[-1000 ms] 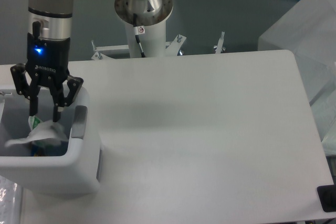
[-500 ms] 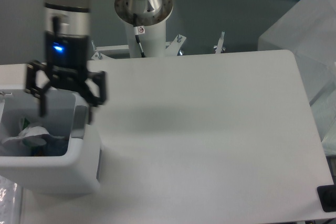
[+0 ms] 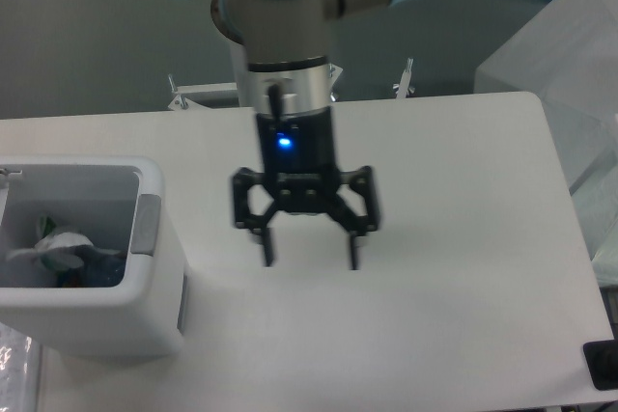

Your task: Place the trash in the trash can

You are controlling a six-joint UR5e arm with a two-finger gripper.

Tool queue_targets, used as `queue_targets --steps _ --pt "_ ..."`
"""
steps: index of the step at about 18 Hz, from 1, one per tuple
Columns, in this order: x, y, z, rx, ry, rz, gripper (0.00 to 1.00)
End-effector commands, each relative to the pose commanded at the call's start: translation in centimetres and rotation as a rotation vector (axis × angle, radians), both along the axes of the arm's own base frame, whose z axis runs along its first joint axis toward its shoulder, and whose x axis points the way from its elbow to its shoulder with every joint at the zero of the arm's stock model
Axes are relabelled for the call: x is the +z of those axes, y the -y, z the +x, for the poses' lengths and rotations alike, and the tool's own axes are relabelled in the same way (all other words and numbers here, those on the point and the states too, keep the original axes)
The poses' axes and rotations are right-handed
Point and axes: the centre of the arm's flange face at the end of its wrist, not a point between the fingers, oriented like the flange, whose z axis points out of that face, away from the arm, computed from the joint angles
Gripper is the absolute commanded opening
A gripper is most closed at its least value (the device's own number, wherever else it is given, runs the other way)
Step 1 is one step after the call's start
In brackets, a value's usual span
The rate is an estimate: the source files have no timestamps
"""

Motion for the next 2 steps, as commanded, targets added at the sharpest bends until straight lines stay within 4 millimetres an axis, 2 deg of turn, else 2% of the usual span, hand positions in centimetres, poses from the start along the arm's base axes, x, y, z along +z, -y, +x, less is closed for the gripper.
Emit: queue_targets --steps 2 --pt "-0.24 0.26 -0.17 -0.014 0.002 -0.022 1.0"
